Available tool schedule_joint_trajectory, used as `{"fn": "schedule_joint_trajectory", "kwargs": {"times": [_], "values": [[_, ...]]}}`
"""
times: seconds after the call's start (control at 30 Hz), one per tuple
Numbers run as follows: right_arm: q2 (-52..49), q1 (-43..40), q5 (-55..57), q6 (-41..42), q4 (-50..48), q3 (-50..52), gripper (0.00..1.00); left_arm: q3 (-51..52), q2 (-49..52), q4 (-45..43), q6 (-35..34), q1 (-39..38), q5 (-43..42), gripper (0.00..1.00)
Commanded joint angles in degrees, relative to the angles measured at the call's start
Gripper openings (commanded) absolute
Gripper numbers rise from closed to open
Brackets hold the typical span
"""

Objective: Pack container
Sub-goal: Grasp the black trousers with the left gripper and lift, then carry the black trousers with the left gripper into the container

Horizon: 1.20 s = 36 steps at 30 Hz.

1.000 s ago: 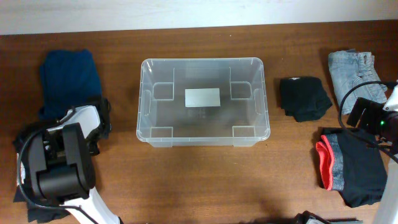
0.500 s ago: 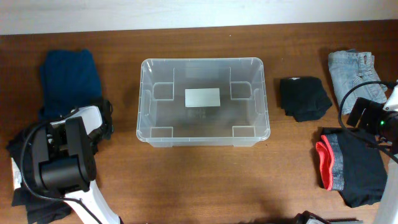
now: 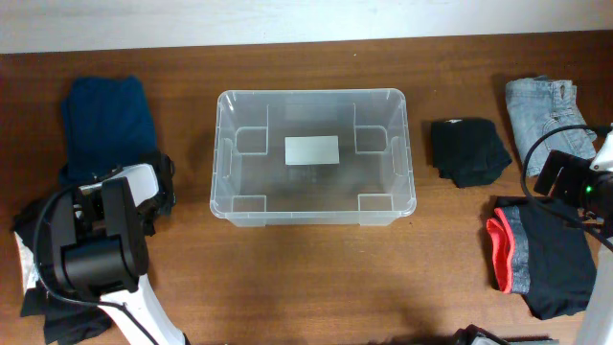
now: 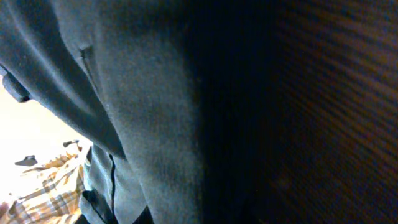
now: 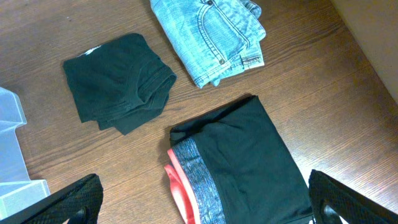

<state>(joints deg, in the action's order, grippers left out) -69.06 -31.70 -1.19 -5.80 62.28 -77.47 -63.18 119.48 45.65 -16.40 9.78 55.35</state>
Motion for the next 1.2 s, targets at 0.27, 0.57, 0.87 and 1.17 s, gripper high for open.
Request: {"fn": "schedule_joint_trajectory", "kwargs": {"times": [0.27,0.57,0.87,1.17], "values": [[0.22,-0.20,-0.13,0.55,-0.15,-0.55,0.98,-1.46,2.32,0.48,-0.72,0.61,-7.54,0.01],[0.22,-0.20,-0.13,0.55,-0.15,-0.55,0.98,-11.80,0.94,6.14,-0.94,0.61,-12.17,0.00],[0.22,-0.20,-0.13,0.55,-0.15,-0.55,0.98,-26.08,-5.60,15.87,-0.98,0.50,-18.18,0.01],[0.22,-0.20,-0.13,0.55,-0.15,-0.55,0.98,-28.81,-16.96,21.66,-6.25,0.50,-19.10,0.01]]}}
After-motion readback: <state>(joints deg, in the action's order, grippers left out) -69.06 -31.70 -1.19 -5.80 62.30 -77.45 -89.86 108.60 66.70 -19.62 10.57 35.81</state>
